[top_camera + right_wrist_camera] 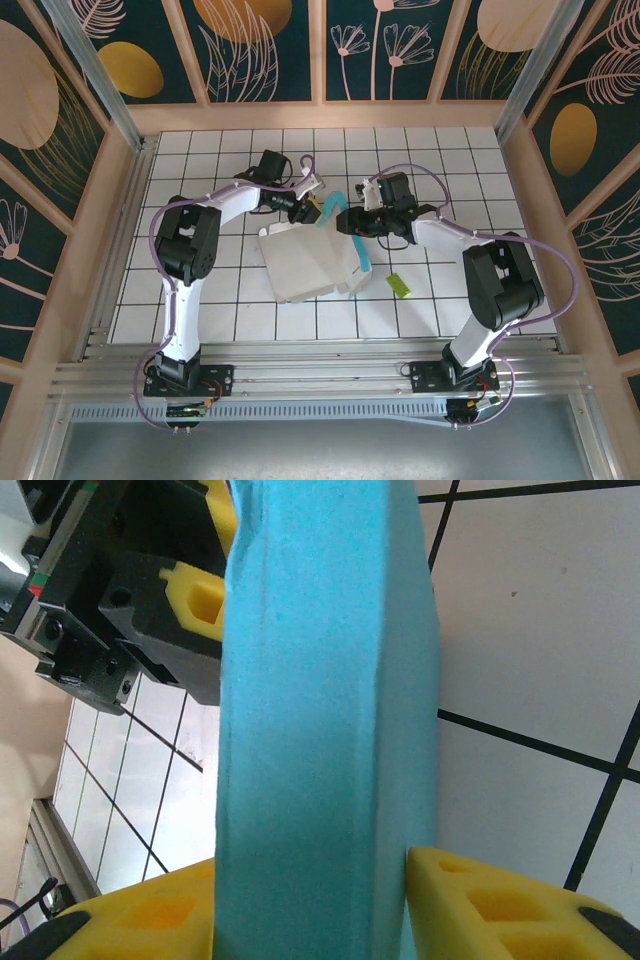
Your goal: Fold the paper box
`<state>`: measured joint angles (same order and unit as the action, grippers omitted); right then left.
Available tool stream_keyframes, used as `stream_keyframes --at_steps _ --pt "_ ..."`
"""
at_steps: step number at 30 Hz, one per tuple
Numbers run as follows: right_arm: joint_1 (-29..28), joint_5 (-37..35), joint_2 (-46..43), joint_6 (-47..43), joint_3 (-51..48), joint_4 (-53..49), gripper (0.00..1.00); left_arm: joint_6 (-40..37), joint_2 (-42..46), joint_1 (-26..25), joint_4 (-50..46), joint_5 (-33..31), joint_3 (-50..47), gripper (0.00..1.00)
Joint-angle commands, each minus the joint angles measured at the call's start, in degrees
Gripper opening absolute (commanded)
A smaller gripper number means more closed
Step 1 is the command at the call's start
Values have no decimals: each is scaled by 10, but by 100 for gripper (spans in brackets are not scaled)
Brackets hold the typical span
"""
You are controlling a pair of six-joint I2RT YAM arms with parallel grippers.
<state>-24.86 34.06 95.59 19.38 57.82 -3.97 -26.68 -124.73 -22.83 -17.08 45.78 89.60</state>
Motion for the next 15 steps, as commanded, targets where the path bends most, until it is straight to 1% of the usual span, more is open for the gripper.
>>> stream_keyframes --at_steps 1,7,11,15 --pt "-7 -1 5 -10 -1 15 43 4 -17 -12 13 44 19 27" --pt "-7 8 11 -16 -4 28 38 7 -34 -16 10 41 38 23" --pt "-7 17 19 -16 -2 31 37 9 -43 -19 10 29 46 21" --pt "-7 19 23 -16 0 31 37 15 -42 -22 32 -2 42 31"
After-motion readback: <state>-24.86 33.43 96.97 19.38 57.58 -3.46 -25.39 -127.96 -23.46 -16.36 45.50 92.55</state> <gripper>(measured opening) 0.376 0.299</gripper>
